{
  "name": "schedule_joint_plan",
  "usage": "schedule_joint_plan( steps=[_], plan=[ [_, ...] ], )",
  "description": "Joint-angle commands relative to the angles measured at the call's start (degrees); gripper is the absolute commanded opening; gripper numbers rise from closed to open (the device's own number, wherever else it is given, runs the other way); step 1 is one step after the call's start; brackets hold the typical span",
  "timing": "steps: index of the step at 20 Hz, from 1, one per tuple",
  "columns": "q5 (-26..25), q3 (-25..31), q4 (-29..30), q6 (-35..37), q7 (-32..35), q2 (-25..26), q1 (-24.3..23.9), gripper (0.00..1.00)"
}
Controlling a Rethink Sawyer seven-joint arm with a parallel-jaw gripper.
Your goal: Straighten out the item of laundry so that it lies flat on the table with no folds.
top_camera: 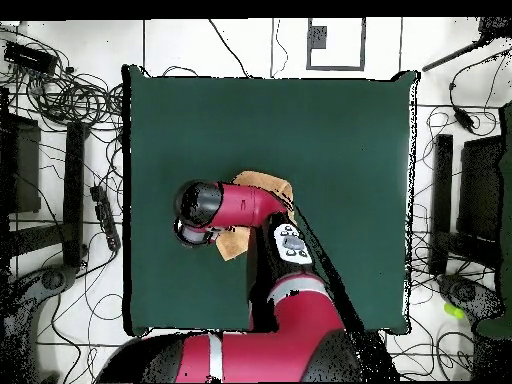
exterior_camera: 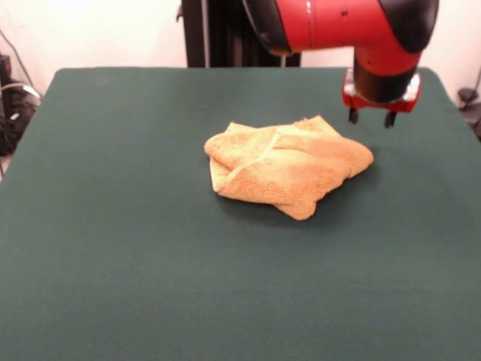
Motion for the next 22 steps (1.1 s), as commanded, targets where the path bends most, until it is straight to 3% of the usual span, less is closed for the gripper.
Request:
schedule_joint_plan(
  steps=[1,5,11,18,22],
  plan=[
    [4.3,4.5,0.4,6.6,6.9,-5.9,1.0,1.00],
    [3.6,3.6,-1.0,5.5,7.4,-4.2,2.1,1.00],
    [1.3,1.5,-8.1,-0.4,7.7,3.8,3.8,1.00],
    [0.0,1.8,-12.5,-8.1,5.1,11.1,2.9,1.00],
    [0.3,3.0,-15.2,-6.9,2.0,14.1,1.2,1.00]
  ],
)
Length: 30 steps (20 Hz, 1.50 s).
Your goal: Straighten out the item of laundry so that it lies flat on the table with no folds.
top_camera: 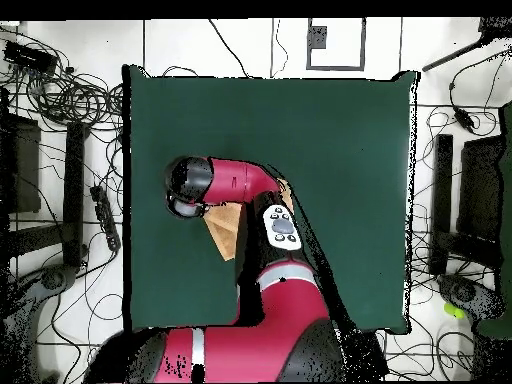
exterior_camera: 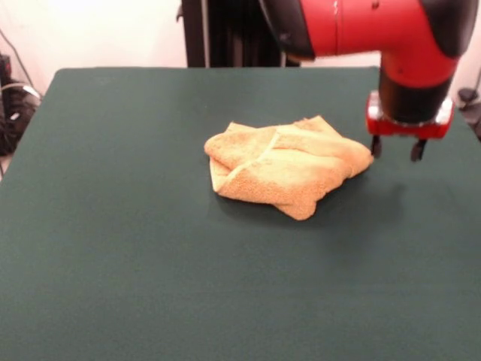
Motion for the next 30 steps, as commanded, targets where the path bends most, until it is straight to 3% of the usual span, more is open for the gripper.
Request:
schedule_joint_plan(
  steps=[1,5,12,21,30],
  plan=[
    [-0.6,3.6,-5.7,-3.4,1.2,10.9,-1.5,1.00],
    [0.1,3.9,-4.9,1.1,0.9,8.8,-2.0,1.00],
    [1.9,3.5,-6.7,16.5,3.1,1.9,-2.0,1.00],
    [2.2,3.4,-4.8,21.0,4.7,-3.0,-1.4,1.00],
    [1.3,4.5,0.8,16.4,0.7,-4.0,-3.4,1.00]
  ],
)
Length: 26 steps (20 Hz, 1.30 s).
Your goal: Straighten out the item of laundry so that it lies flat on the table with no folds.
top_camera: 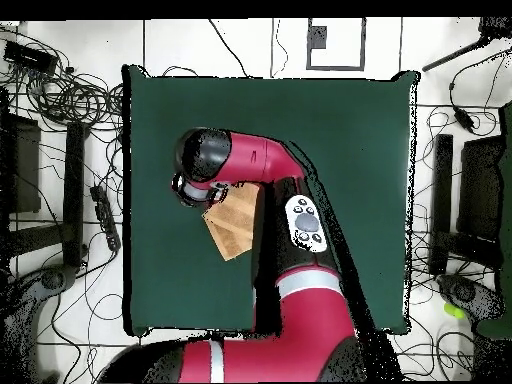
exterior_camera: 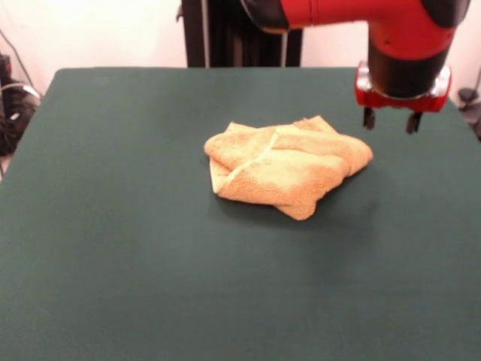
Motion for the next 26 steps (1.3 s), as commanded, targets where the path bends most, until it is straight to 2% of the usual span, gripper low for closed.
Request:
schedule_joint_plan(
  steps=[1,6,10,13,23,26],
  plan=[
    [0.6,4.5,5.6,0.1,0.2,0.9,-1.1,1.00],
    [-1.0,5.2,8.2,-5.5,-2.2,2.2,-2.5,1.00],
    [-2.8,6.4,14.1,-11.7,-5.6,0.0,-4.3,1.00],
    [-3.9,6.8,15.7,-12.9,-6.2,-0.3,-5.0,1.00],
    [-8.1,5.1,13.4,-20.8,-0.6,4.9,-1.7,1.00],
    [-7.9,4.6,12.0,-19.5,1.7,5.3,-0.4,1.00]
  ],
)
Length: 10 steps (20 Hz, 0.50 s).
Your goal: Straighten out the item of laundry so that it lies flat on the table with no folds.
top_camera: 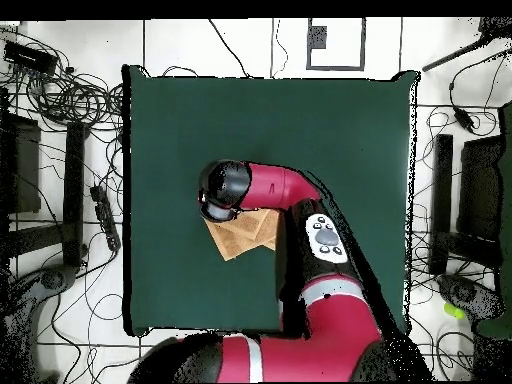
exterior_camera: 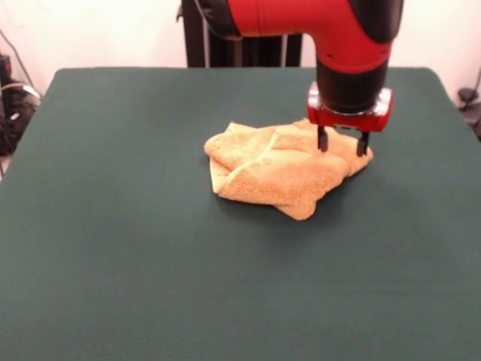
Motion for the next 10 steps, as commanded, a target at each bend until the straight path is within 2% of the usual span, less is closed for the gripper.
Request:
schedule_joint_plan(
  steps=[1,6,10],
  plan=[
    [-1.5,4.2,2.7,-2.2,2.4,4.8,3.9,1.00],
    [-0.1,2.9,-0.4,3.0,5.3,4.8,6.3,1.00],
    [-0.2,3.0,-0.8,1.0,4.6,6.3,6.1,1.00]
  ],
)
